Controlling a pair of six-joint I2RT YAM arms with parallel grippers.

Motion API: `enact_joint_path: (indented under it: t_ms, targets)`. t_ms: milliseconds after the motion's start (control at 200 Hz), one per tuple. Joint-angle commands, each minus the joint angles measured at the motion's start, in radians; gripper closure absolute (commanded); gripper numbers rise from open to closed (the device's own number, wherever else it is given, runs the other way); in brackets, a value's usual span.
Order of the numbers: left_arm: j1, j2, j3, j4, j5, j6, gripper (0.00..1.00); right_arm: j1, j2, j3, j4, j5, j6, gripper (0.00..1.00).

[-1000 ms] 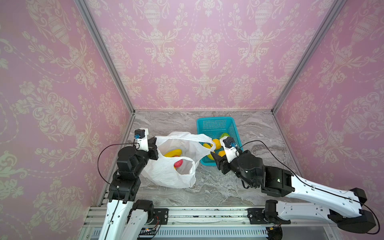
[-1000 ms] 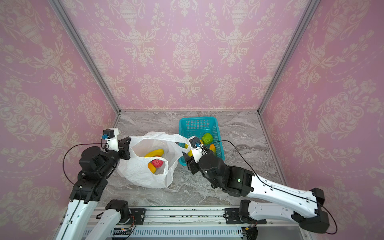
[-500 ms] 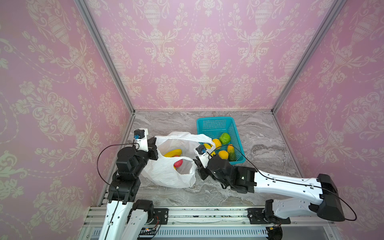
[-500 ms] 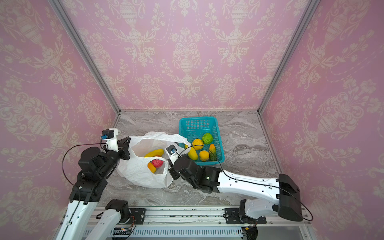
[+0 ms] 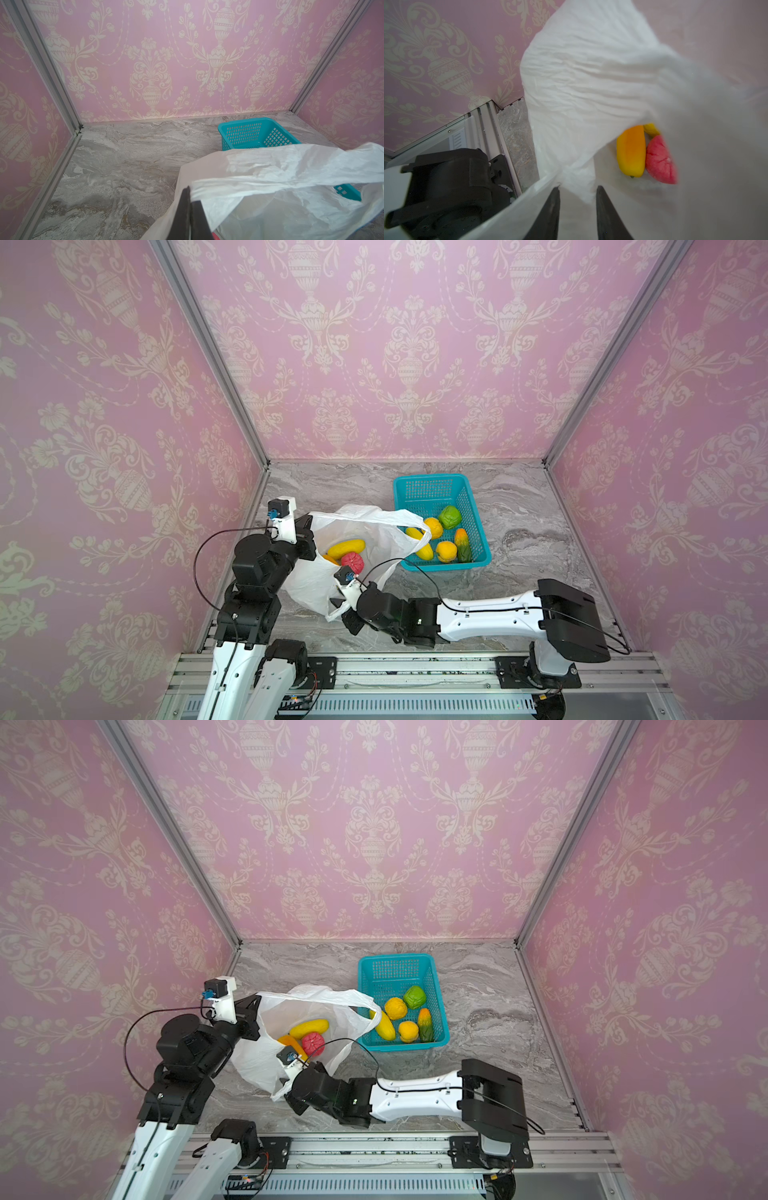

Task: Untie the knot of the plastic bag and take out the fruit
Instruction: 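Lower the open right gripper into the bag toward the pink dragon fruit, then close the right gripper on the pink dragon fruit and lift it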

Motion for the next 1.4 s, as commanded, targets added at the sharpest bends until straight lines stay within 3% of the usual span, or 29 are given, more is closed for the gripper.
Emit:
enact_joint_path:
  t_ms: [0,85,235,390,535,655,816,916,1036,1171,1396]
  targets:
    - [0.006,-0.012,0.008,0.018,-0.020,-0.015,1.00,0.038,0.079,0.069,0.079,0.056,0.010,0.68]
    - [0.006,-0.015,0.008,0.021,-0.017,-0.016,1.00,0.043,0.105,0.088,0.074,0.050,0.009,0.64]
    - [0.006,-0.017,0.007,0.021,-0.010,-0.017,1.00,0.023,0.067,0.078,0.031,0.156,-0.038,0.59]
    - [0.006,-0.020,0.007,0.022,-0.009,-0.018,1.00,-0.061,0.034,0.075,-0.064,0.179,-0.037,0.57]
    - [0.006,-0.020,0.005,0.022,-0.007,-0.016,1.00,-0.132,0.105,0.151,-0.182,0.202,-0.043,0.52]
    - [0.006,-0.018,0.005,0.024,-0.002,-0.018,1.00,-0.168,0.210,0.254,-0.276,0.209,-0.047,0.41]
    - [0.006,-0.016,0.005,0.027,0.002,-0.019,1.00,-0.200,0.344,0.395,-0.361,0.185,-0.044,0.16]
    - [0.006,-0.015,0.006,0.025,0.005,-0.020,1.00,-0.220,0.428,0.488,-0.414,0.169,-0.041,0.07]
    - [0.006,-0.017,0.007,0.026,0.002,-0.020,1.00,-0.251,0.527,0.608,-0.504,0.152,-0.021,0.05]
    - [0.006,-0.017,0.006,0.027,0.004,-0.020,1.00,-0.276,0.573,0.634,-0.517,0.108,-0.004,0.06]
    - [0.006,-0.018,0.006,0.025,0.000,-0.019,1.00,-0.283,0.517,0.576,-0.469,0.066,-0.017,0.26]
